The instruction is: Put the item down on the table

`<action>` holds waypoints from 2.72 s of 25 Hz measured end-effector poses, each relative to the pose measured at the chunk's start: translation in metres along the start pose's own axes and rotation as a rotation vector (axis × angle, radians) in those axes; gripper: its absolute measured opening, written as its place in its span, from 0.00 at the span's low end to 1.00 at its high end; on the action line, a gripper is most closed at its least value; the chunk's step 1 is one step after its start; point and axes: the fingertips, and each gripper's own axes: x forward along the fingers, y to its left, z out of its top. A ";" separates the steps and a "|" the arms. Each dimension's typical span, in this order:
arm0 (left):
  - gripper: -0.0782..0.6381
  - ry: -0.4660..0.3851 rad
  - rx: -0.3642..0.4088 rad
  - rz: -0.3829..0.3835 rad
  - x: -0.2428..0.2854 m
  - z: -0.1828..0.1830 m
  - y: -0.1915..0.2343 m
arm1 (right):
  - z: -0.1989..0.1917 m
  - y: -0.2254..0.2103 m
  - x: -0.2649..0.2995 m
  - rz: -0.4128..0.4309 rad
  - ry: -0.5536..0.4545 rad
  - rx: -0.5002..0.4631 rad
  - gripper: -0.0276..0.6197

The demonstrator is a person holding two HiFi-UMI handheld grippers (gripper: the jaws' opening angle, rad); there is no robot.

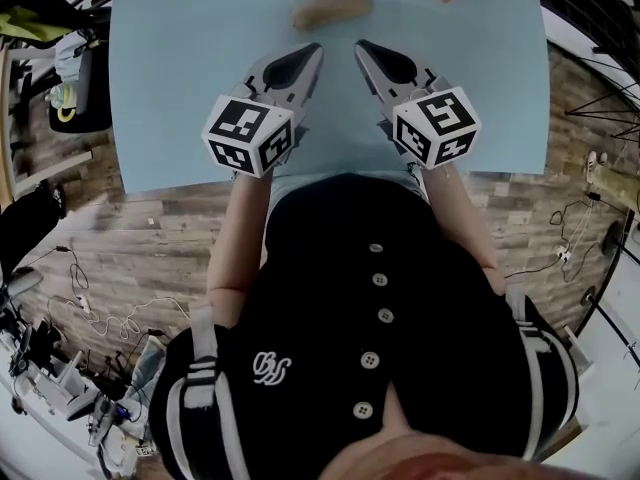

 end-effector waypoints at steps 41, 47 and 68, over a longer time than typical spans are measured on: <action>0.12 0.176 -0.050 0.011 0.008 -0.067 0.002 | -0.047 0.001 -0.002 0.001 0.106 0.028 0.06; 0.12 0.182 -0.049 0.006 0.010 -0.066 0.003 | -0.047 0.002 -0.001 0.014 0.114 0.024 0.06; 0.12 0.213 -0.052 0.004 0.012 -0.072 0.004 | -0.051 0.005 0.000 0.024 0.131 0.025 0.06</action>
